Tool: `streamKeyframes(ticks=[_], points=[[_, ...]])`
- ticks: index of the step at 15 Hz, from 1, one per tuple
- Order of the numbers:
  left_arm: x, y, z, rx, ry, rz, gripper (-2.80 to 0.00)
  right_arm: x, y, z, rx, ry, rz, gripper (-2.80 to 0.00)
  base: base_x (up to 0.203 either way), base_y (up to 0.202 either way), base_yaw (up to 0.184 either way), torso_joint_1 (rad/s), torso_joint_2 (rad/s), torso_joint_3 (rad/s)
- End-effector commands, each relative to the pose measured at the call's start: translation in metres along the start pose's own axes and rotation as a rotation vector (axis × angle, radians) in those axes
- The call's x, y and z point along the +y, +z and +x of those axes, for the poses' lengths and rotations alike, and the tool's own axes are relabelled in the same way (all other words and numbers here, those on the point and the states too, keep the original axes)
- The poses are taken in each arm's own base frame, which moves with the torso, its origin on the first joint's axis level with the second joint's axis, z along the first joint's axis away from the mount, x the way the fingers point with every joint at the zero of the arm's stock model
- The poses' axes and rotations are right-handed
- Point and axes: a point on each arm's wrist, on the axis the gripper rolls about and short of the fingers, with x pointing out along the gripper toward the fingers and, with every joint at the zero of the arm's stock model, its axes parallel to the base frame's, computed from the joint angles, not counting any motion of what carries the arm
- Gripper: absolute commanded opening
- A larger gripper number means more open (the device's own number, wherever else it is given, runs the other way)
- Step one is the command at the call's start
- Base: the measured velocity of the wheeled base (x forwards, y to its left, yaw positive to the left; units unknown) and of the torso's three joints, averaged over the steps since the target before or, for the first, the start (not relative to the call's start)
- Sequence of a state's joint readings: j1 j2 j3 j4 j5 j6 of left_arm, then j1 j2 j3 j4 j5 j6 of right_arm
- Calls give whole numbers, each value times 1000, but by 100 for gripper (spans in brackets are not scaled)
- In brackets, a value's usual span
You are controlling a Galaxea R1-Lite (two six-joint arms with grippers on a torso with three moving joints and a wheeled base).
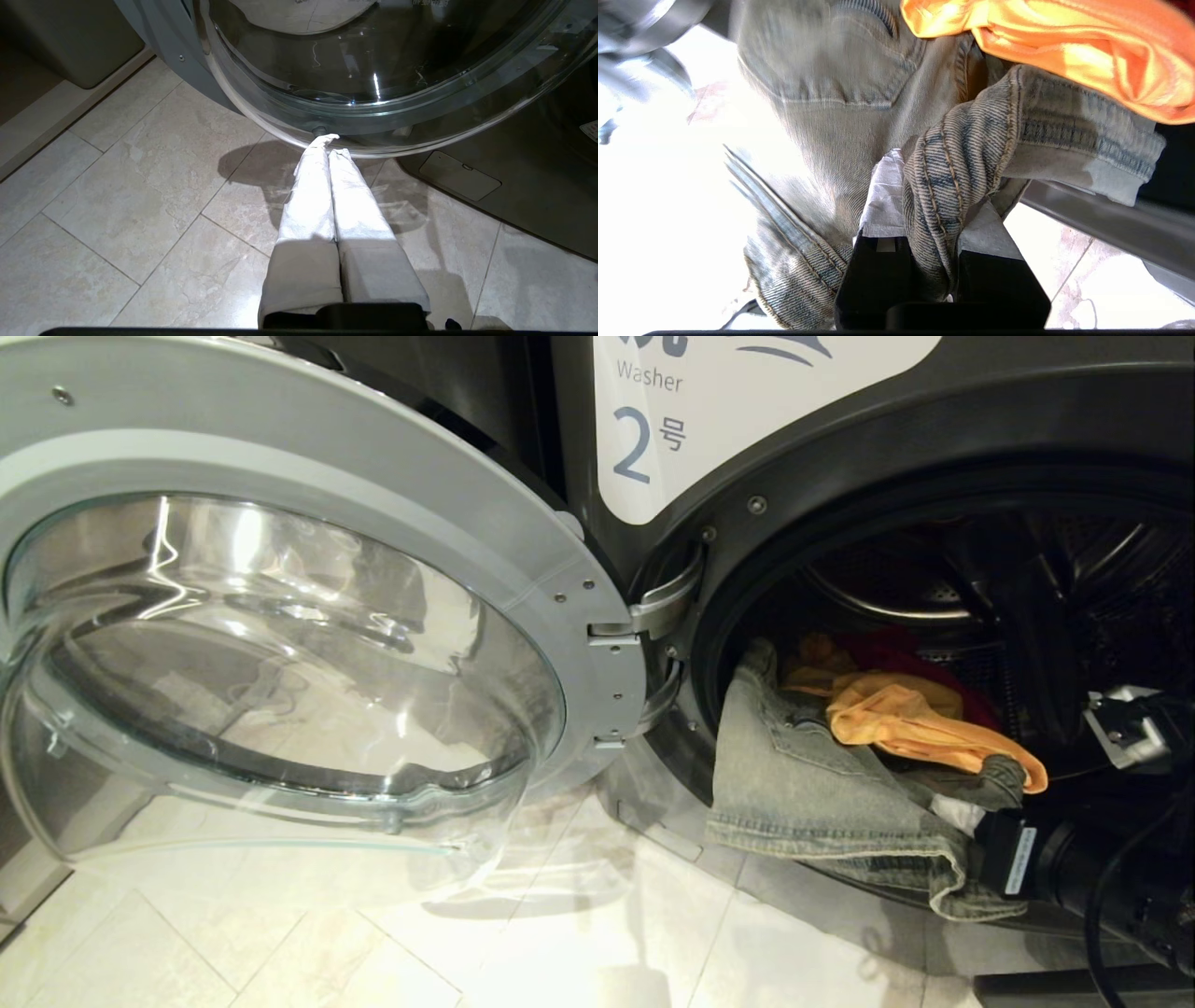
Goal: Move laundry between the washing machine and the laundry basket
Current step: Pick a cloth and place it into the basket
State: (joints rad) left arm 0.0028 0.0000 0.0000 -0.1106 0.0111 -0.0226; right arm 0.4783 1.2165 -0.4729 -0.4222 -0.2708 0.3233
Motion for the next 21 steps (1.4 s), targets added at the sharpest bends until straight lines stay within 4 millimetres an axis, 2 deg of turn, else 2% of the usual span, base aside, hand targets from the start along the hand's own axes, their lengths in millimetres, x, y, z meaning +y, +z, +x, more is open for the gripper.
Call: streamKeyframes(ticks=[1, 6, 8, 10, 14, 19, 21], points=[[0, -11, 2, 40, 2, 0, -280, -5, -3, -22, -49, 21, 9, -280, 0, 0, 0, 0, 0, 0], [0, -11, 2, 40, 2, 0, -280, -20, -18, -52, -106, 16, -98, -280, 0, 0, 0, 0, 0, 0], [0, -11, 2, 40, 1, -2, -280, -23, -22, -56, -116, -5, -122, -280, 0, 0, 0, 0, 0, 0], [0, -11, 2, 40, 1, -2, -280, -21, -15, -55, -142, -8, -140, -280, 0, 0, 0, 0, 0, 0], [0, -11, 2, 40, 2, 0, -280, -4, 4, -20, -274, -22, -129, -280, 0, 0, 0, 0, 0, 0], [0, -11, 2, 40, 1, 0, -280, 22, 58, 21, -571, -18, -106, -280, 0, 0, 0, 0, 0, 0], [0, -11, 2, 40, 2, 0, -280, 25, 75, 27, -694, -39, -114, -280, 0, 0, 0, 0, 0, 0]])
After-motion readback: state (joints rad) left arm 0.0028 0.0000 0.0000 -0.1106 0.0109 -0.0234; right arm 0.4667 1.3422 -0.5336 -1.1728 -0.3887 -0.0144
